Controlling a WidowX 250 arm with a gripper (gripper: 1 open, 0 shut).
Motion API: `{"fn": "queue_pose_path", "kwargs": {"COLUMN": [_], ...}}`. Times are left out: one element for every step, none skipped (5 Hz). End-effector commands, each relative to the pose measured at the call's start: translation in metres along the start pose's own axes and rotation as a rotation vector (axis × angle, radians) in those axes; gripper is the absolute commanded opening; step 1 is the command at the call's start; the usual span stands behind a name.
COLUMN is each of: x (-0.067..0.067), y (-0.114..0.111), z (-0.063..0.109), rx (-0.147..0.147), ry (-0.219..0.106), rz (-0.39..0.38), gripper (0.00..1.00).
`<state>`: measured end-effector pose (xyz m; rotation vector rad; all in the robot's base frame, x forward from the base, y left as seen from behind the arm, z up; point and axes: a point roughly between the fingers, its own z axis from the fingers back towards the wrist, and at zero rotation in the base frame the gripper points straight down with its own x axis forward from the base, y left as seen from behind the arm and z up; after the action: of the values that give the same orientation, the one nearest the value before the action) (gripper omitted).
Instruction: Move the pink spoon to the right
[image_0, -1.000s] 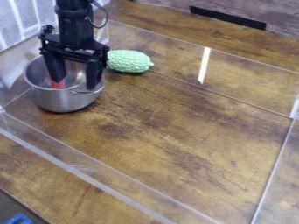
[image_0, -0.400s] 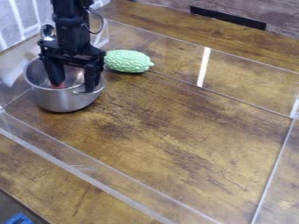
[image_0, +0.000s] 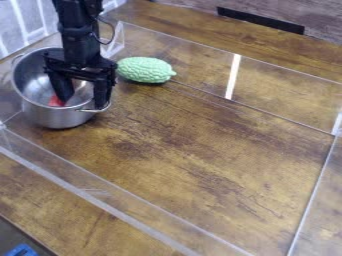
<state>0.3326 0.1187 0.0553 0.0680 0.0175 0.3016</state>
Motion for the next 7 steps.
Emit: {"fn": "queue_pose_path", "kwargs": {"x": [0.006,0.008,0.009,0.009,0.009,0.008,0.008], "y": [0.009,0.011,0.012,0.012,0.011,0.011,0.01], "z": [0.004,-0.003,-0.008,-0.009,-0.007,-0.005,-0.003], "rx": [-0.005,-0.015,-0.022,-0.027,-0.026,-0.025,-0.024], "ry": [-0.038,-0.039,-0.039,-0.041,-0.042,-0.043,-0.044], "rz": [0.02,0.022,0.026,0.029,0.029,0.028,0.028], "gripper": [1.0,1.0,0.0,0.0,0.0,0.0,0.0]}}
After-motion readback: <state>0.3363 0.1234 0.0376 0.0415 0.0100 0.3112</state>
